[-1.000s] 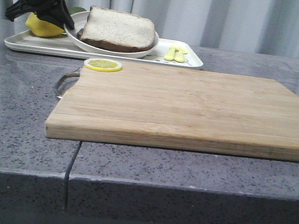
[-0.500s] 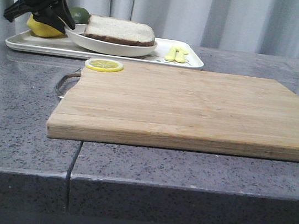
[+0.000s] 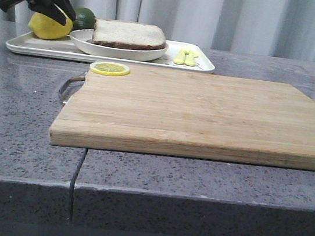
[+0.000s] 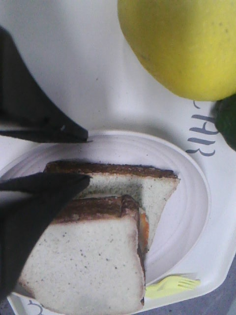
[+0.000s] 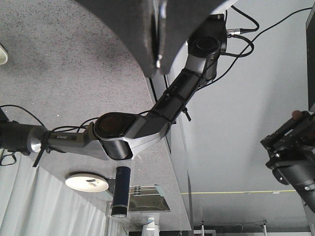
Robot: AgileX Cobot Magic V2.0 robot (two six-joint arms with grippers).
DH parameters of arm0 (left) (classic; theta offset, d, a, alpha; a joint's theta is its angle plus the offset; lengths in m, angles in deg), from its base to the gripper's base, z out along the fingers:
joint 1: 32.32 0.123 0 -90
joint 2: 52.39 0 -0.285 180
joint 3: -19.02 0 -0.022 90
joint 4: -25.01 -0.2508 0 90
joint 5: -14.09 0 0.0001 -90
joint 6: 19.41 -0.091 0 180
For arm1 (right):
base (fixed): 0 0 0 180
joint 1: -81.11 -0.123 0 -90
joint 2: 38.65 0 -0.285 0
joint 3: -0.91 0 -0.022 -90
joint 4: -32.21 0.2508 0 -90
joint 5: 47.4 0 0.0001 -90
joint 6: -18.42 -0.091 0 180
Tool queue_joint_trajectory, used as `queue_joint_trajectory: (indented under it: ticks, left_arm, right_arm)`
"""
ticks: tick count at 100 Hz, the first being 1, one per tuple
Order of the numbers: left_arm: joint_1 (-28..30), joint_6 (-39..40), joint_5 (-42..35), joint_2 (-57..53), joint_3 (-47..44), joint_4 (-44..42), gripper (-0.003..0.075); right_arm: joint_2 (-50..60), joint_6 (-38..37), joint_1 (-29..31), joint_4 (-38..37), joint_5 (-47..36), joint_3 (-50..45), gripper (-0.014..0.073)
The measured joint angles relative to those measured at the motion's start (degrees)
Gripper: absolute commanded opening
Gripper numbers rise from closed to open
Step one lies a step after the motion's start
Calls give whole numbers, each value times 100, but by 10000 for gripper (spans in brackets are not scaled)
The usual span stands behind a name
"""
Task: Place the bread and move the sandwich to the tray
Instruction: 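Lower the plate onto the tray and open the left gripper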
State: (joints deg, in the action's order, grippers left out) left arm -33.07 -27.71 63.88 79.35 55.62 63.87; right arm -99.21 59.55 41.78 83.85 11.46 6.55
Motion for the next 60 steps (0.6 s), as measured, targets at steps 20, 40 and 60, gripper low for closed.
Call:
queue_joint_trajectory:
  ticks: [20, 40, 60]
  left_arm:
    - [4, 0, 251, -304, 0, 0, 118]
    - [4, -171, 578, -774, 0, -11, -20]
    - [4, -289, 913, -1312, 0, -32, -20]
  right_arm:
    - [107, -4, 0, -71, 49, 0, -69]
    - [467, -4, 0, -310, 48, -397, -69]
    - [1023, -4, 0, -828, 36, -1247, -69]
